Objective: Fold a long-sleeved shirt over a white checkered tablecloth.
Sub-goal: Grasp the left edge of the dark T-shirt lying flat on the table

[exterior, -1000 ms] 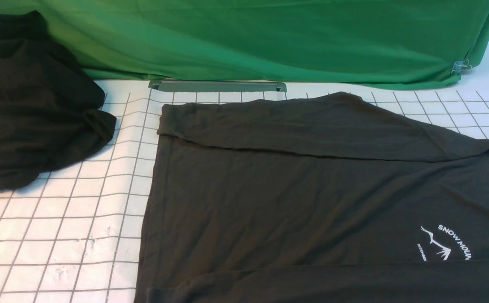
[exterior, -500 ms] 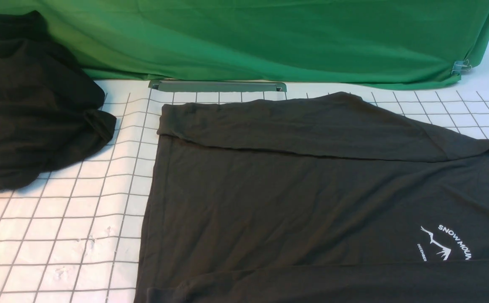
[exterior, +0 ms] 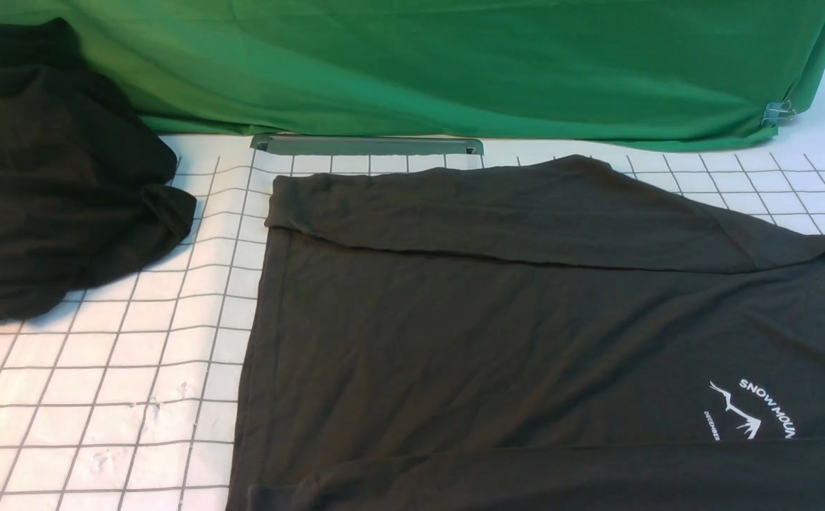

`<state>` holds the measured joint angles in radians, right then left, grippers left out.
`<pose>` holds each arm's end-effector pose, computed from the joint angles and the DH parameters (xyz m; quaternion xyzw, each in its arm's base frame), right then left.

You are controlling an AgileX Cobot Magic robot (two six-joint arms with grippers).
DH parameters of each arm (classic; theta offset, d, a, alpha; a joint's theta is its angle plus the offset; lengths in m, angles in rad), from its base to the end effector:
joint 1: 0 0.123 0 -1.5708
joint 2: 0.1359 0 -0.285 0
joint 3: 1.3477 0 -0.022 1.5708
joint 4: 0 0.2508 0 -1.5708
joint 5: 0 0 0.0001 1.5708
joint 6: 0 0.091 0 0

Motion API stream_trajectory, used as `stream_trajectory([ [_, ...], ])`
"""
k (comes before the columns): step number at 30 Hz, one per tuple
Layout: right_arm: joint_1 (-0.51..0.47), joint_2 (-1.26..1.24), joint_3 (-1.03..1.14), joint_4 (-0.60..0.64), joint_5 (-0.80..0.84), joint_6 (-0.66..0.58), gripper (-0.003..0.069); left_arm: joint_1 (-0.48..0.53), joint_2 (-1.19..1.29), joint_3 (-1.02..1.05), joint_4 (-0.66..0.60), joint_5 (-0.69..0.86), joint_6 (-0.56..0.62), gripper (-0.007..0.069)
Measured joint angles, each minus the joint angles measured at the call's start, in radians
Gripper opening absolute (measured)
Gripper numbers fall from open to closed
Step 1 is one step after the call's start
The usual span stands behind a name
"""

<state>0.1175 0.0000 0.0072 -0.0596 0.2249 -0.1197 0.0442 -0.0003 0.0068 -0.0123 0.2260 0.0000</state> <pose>0.0557 0.0053 0.1904 -0.1070 0.7487 -0.0247 0.6537 0.0558 0.0022 0.1904 -0.0204 0.7563 0.0095 0.6539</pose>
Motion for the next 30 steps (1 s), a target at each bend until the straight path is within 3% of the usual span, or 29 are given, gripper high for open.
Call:
stream_trajectory([
  [23, 0.000, 0.000, 0.000, 0.001, -0.006, 0.007, 0.0246, 0.000, 0.000, 0.000, -0.020, 0.000, 0.000, 0.0003],
  [24, 0.000, 0.000, 0.000, 0.012, -0.006, 0.021, 0.0246, 0.000, 0.000, 0.000, -0.052, 0.000, -0.013, 0.0003],
  [28, 0.000, 0.000, 0.000, 0.199, -0.043, 0.326, 0.0246, 0.000, 0.000, 0.000, -0.455, 0.001, -0.171, 0.0003],
  [29, 0.000, 0.000, 0.000, 0.213, -0.047, 0.359, 0.0246, 0.000, 0.000, 0.000, -0.476, 0.001, -0.186, 0.0003],
  [30, 0.000, 0.000, 0.000, 0.246, -0.053, 0.467, 0.0246, 0.000, 0.000, 0.000, -0.625, 0.003, -0.226, 0.0003],
])
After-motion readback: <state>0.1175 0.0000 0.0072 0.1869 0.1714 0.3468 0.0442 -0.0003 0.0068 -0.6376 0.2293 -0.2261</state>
